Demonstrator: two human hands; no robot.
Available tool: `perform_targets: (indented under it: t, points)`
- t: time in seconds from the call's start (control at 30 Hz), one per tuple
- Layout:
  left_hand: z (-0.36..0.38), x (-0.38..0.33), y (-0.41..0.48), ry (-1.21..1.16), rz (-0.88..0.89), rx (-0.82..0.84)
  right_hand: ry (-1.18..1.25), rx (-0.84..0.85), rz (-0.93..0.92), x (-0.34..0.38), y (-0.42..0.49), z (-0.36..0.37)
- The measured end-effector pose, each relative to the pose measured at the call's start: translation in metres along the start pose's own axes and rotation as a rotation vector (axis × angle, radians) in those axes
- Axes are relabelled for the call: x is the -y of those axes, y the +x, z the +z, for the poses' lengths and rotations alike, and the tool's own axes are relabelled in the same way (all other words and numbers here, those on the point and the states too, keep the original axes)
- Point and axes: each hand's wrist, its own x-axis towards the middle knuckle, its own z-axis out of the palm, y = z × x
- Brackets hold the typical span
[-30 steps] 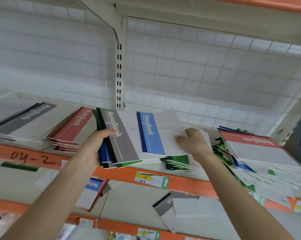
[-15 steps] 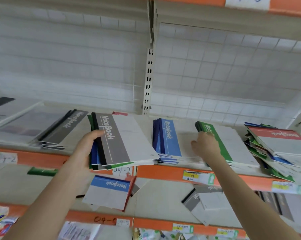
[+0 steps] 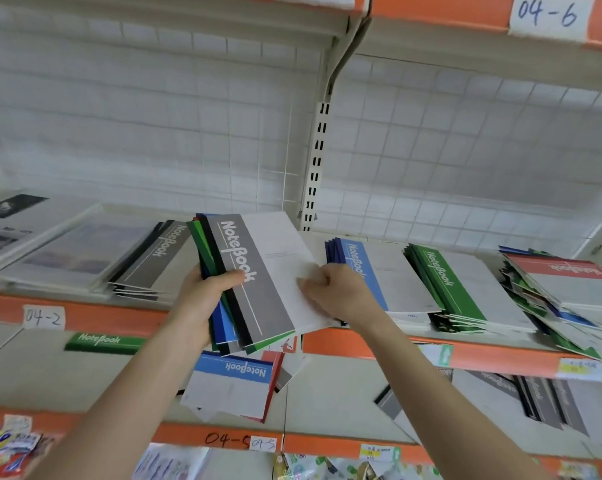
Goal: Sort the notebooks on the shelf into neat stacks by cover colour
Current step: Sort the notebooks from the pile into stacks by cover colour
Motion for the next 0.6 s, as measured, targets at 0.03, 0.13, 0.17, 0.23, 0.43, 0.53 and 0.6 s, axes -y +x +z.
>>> perform_targets:
  t: [0.03, 0.13, 0.17, 0.23, 0.43, 0.53, 0.6]
  points:
    - [0.000, 0.001, 0.000, -0.015, 0.003, -0.009, -0.025, -0.031, -0.021, 0.002, 0.000, 0.000]
    - [0.001, 0.002, -0.001, -0.030, 0.012, -0.047, -0.022, -0.092, -0.049, 0.005, 0.003, 0.000]
    - [0.000, 0.003, -0.001, -0.031, 0.003, -0.061, -0.016, -0.097, -0.058, 0.005, 0.004, 0.000]
    - [-0.005, 0.000, 0.000, -0.045, -0.008, -0.097, 0.031, -0.086, -0.069, 0.005, 0.010, 0.002]
    - [-0.031, -0.008, 0.007, -0.061, -0.051, -0.200, 0.379, -0.129, -0.017, 0.006, 0.028, 0.020]
    - [-0.055, -0.015, 0.016, -0.103, -0.072, -0.213, 0.408, -0.167, 0.010, 0.016, 0.039, 0.026]
    - [-0.074, -0.023, 0.023, -0.128, -0.073, -0.223, 0.395, -0.205, 0.022, 0.024, 0.045, 0.031]
